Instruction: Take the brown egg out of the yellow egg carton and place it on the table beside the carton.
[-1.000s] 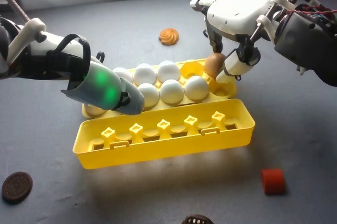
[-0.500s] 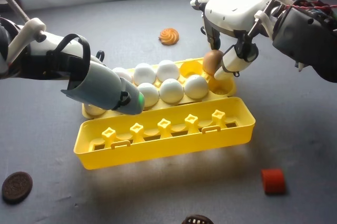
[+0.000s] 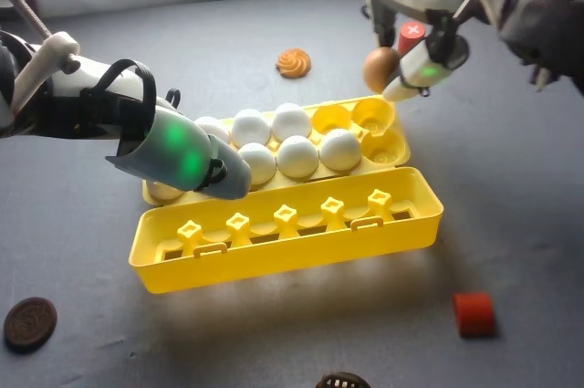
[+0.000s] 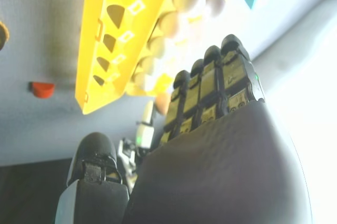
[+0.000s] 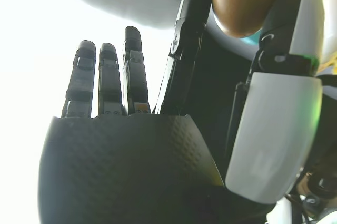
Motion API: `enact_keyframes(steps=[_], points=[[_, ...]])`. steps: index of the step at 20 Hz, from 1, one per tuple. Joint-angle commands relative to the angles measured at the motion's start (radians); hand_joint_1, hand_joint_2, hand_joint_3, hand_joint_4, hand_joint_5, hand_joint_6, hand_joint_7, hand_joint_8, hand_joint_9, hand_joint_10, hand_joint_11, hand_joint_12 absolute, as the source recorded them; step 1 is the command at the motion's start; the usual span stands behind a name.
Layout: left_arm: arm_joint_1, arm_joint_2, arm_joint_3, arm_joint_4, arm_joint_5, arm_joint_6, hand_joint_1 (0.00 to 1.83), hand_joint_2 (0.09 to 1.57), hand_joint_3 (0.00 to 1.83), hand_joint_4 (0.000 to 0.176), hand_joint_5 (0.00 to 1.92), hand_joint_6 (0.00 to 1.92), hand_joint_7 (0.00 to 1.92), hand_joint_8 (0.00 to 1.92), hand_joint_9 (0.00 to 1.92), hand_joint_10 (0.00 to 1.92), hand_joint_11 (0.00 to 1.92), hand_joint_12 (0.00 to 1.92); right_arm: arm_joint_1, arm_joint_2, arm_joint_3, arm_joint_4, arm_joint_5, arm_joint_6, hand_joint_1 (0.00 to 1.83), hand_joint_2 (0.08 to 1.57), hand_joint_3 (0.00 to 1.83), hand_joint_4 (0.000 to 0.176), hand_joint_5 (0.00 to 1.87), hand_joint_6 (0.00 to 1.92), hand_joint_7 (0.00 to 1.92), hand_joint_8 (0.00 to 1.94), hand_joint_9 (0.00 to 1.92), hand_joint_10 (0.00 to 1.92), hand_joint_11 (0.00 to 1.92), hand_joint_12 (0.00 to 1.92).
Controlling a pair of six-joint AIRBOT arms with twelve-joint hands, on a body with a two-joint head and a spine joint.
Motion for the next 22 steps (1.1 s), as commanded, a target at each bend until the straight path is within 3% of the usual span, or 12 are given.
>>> enact_keyframes(steps=[1, 2, 4, 5, 8, 9, 12, 13, 17, 19, 20, 22], points=[[-0.007, -0.002, -0.003, 0.056, -0.034, -0.003, 0.0, 1.19, 0.0, 0.0, 0.03, 0.0, 0.0, 0.0, 0.0, 0.0, 0.0, 0.0, 0.016, 0.016, -0.01, -0.029, 0.094, -0.011, 1.13, 0.94, 0.0, 0.176, 1.52, 0.0, 0.3, 0.0, 0.03, 0.0, 0.0, 0.0], [-0.007, -0.002, -0.003, 0.056, -0.034, -0.004, 0.0, 1.19, 0.0, 0.0, 0.04, 0.01, 0.01, 0.01, 0.0, 0.0, 0.0, 0.0, 0.008, 0.033, -0.02, -0.029, 0.094, -0.018, 1.14, 0.94, 0.0, 0.14, 1.52, 0.0, 0.3, 0.0, 0.04, 0.0, 0.0, 0.0], [-0.007, -0.002, -0.003, 0.057, -0.034, -0.004, 0.0, 1.18, 0.0, 0.0, 0.04, 0.01, 0.0, 0.0, 0.0, 0.0, 0.0, 0.0, -0.017, 0.056, -0.026, -0.029, 0.095, -0.026, 1.14, 0.95, 0.0, 0.155, 1.52, 0.0, 0.3, 0.0, 0.03, 0.0, 0.0, 0.0], [-0.007, -0.002, -0.003, 0.057, -0.034, -0.004, 0.0, 1.18, 0.0, 0.0, 0.04, 0.01, 0.01, 0.0, 0.0, 0.0, 0.0, 0.0, -0.037, 0.068, -0.026, -0.029, 0.097, -0.029, 1.14, 0.95, 0.0, 0.12, 1.52, 0.0, 0.32, 0.01, 0.03, 0.0, 0.0, 0.0], [-0.007, -0.002, -0.003, 0.057, -0.034, -0.004, 0.0, 1.18, 0.0, 0.0, 0.04, 0.0, 0.01, 0.0, 0.0, 0.0, 0.0, 0.0, -0.087, 0.087, -0.023, -0.03, 0.106, -0.044, 1.15, 0.95, 0.0, 0.085, 1.52, 0.0, 0.33, 0.0, 0.03, 0.0, 0.0, 0.0], [-0.007, -0.002, -0.003, 0.057, -0.034, -0.004, 0.0, 1.17, 0.0, 0.0, 0.04, 0.0, 0.01, 0.0, 0.0, 0.0, 0.0, 0.0, -0.097, 0.087, -0.018, -0.03, 0.11, -0.047, 1.15, 0.94, 0.0, 0.121, 1.52, 0.0, 0.32, 0.0, 0.05, 0.0, 0.0, 0.0], [-0.007, -0.002, -0.004, 0.057, -0.034, -0.004, 0.0, 1.17, 0.0, 0.0, 0.03, 0.0, 0.0, 0.0, 0.0, 0.0, 0.0, 0.0, -0.105, 0.084, -0.004, -0.03, 0.11, -0.046, 1.15, 0.94, 0.0, 0.118, 1.52, 0.0, 0.3, 0.0, 0.08, 0.01, 0.0, 0.0], [-0.007, -0.002, -0.004, 0.057, -0.034, -0.004, 0.0, 1.18, 0.0, 0.0, 0.04, 0.01, 0.01, 0.0, 0.0, 0.0, 0.0, 0.0, -0.105, 0.079, 0.005, -0.03, 0.11, -0.048, 1.15, 0.94, 0.0, 0.098, 1.52, 0.0, 0.3, 0.0, 0.07, 0.0, 0.0, 0.0], [-0.007, -0.002, -0.004, 0.057, -0.034, -0.004, 0.0, 1.17, 0.0, 0.0, 0.05, 0.01, 0.01, 0.0, 0.0, 0.0, 0.0, 0.0, -0.108, 0.07, 0.028, -0.03, 0.109, -0.057, 1.14, 0.95, 0.0, 0.152, 1.52, 0.0, 0.3, 0.0, 0.05, 0.0, 0.0, 0.0], [-0.007, -0.002, -0.004, 0.057, -0.034, -0.004, 0.0, 1.17, 0.0, 0.0, 0.04, 0.0, 0.0, 0.0, 0.0, 0.0, 0.0, 0.0, -0.11, 0.062, 0.039, -0.03, 0.108, -0.061, 1.14, 0.95, 0.0, 0.134, 1.52, 0.0, 0.3, 0.0, 0.06, 0.0, 0.0, 0.0], [-0.007, -0.002, -0.004, 0.057, -0.034, -0.004, 0.0, 1.17, 0.0, 0.0, 0.05, 0.0, 0.0, 0.0, 0.0, 0.0, 0.0, 0.0, -0.11, 0.055, 0.045, -0.03, 0.108, -0.061, 1.14, 0.95, 0.0, 0.151, 1.52, 0.0, 0.29, 0.0, 0.06, 0.0, 0.0, 0.0], [-0.007, -0.002, -0.004, 0.057, -0.034, -0.004, 0.0, 1.17, 0.0, 0.0, 0.04, 0.0, 0.0, 0.0, 0.0, 0.0, 0.0, 0.0, -0.11, 0.049, 0.048, -0.03, 0.109, -0.061, 1.15, 0.95, 0.0, 0.091, 1.52, 0.0, 0.3, 0.0, 0.07, 0.0, 0.0, 0.0]])
